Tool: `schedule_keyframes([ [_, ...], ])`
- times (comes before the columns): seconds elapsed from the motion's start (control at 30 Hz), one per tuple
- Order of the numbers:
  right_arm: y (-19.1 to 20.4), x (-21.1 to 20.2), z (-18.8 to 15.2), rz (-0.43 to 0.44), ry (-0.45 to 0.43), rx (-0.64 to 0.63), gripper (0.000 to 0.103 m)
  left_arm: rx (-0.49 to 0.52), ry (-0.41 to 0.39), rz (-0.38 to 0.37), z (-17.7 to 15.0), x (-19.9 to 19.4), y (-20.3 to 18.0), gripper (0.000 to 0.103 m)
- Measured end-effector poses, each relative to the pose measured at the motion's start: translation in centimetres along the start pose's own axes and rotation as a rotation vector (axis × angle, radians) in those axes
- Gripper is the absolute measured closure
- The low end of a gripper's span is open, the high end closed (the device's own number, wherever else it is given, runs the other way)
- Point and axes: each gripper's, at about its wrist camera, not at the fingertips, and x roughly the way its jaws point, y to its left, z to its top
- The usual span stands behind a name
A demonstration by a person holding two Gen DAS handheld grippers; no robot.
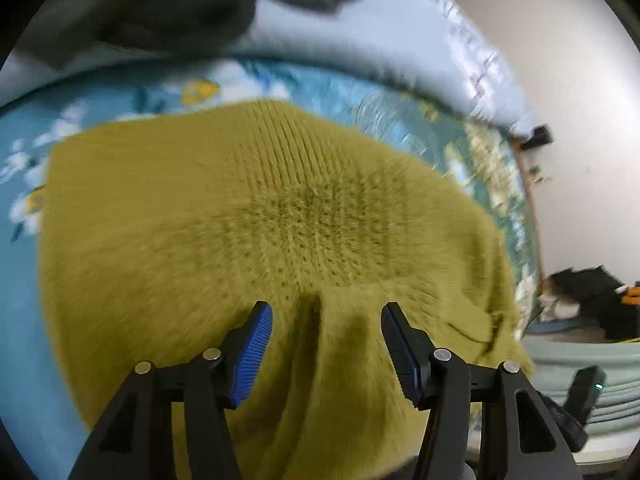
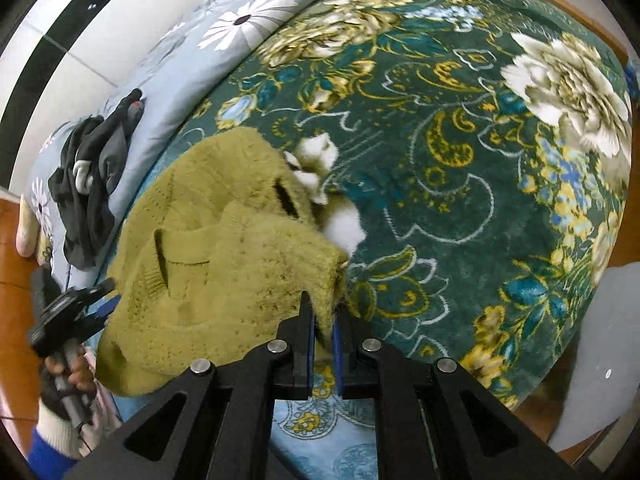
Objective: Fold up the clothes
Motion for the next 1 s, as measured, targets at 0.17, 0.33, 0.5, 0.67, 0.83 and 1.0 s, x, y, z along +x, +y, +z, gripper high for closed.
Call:
schedule_keyframes([
  [0.17, -0.1, 0.2, -0.1, -0.006, 0.004, 0.006, 0.095, -0.014, -0.008, -0.039, -0.5, 1.2, -0.5, 0.042],
  [0.33, 0.7, -0.2, 0.0, -0.014, -0.033, 0.003, 0.095, -0.001, -0.006, -0.039, -1.2, 0.7, -1.2, 0.09],
  [0.5, 2.6, -2.3, 0.1, -0.006, -0.101, -0.027, 0.095, 0.033, -0.132, -0.043, -1.8, -3.2, -2.8, 0.095],
  [0.67, 6.1, -6.9, 1.5, 0.035, -0.222, -0.104, 0.096, 0.111, -0.305, -0.082, -2.2, -10.7, -5.6, 0.096],
  [0.83, 11.0, -12.8, 3.6, 0.079, -0.361, -0.193, 0.096, 0.149, -0.56, -0.104, -2.7, -21.2, -8.1, 0.096],
  [1.0, 16.9, -20.2, 5.3, 0.148, -0.527, -0.283, 0.096, 0.246, -0.837, -0.109, -5.7, -33.8, -11.5, 0.096],
])
